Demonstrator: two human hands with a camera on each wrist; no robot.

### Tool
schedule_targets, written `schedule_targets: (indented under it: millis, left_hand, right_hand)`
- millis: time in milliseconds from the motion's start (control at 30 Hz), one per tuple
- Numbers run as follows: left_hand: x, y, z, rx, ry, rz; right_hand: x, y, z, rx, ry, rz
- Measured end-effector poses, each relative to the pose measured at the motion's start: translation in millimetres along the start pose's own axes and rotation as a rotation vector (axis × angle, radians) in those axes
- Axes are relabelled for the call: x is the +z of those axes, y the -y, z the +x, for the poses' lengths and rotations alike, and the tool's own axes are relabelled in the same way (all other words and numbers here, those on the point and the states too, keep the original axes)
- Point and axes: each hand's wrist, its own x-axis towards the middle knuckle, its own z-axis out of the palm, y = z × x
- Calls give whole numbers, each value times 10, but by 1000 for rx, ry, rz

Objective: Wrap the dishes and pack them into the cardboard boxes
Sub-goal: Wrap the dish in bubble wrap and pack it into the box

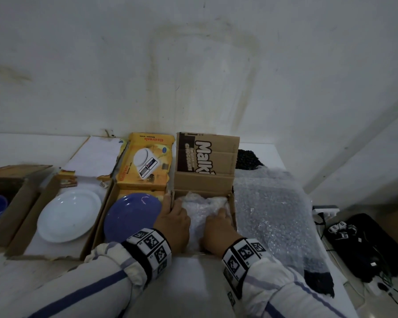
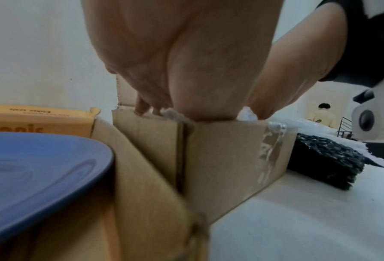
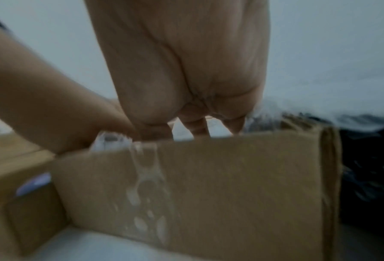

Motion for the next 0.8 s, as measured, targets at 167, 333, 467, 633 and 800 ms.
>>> schedule_targets:
  millis: [167,333,467,633,800]
  left_hand:
    - [-19,98,-16,-11,53,-91]
    - [-29,143,-8,18,156,-90]
    - [46,145,-25,27,126,-60]
    - [0,212,-50,39,20,-229]
    - [-242,-23,140,35,-159,-549]
  right_hand:
    - [-353,-107,-58,-52,-62,51]
    - [-215,-38,-114,-42,-49,-76]
    - [-218,-11,-243,-32,69,164]
    - [-373,-304,-277,-40,-165,379]
    - [-495,-852,-338,85,-359,520]
